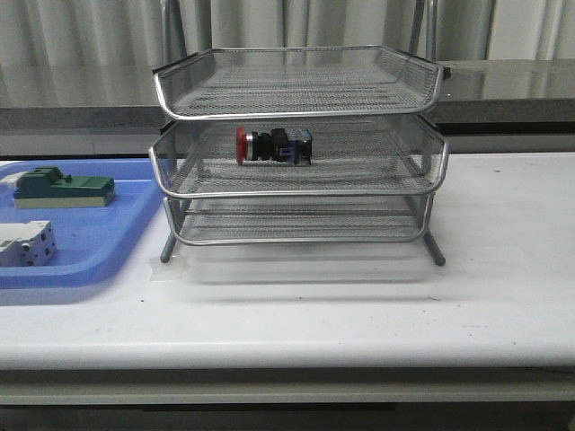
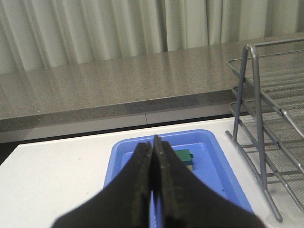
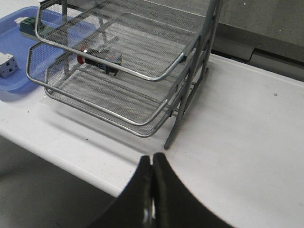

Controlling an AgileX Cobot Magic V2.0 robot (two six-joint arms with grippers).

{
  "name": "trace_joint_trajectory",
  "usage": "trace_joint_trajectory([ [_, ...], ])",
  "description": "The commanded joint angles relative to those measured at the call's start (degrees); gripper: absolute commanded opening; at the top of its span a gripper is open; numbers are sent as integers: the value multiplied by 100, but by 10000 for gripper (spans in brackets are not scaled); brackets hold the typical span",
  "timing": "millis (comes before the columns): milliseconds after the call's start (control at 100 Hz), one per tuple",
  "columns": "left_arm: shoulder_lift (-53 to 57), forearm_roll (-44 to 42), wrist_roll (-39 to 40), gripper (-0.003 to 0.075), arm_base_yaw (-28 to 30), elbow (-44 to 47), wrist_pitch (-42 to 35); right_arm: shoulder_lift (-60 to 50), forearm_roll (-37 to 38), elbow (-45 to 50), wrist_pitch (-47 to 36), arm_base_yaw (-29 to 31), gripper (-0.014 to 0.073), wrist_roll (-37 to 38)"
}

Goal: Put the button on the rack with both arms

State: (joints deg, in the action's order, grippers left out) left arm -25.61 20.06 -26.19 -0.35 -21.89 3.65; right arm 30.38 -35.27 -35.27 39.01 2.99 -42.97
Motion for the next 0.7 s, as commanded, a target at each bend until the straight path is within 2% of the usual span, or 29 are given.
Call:
trace_joint_trajectory([
  [0,-21,68,59,-20,15,-151,-407,12,-157,-141,-236,43,-60,0],
  [690,-21,68,59,-20,15,-151,-407,12,-269,-123,-248,37,-60,-6],
])
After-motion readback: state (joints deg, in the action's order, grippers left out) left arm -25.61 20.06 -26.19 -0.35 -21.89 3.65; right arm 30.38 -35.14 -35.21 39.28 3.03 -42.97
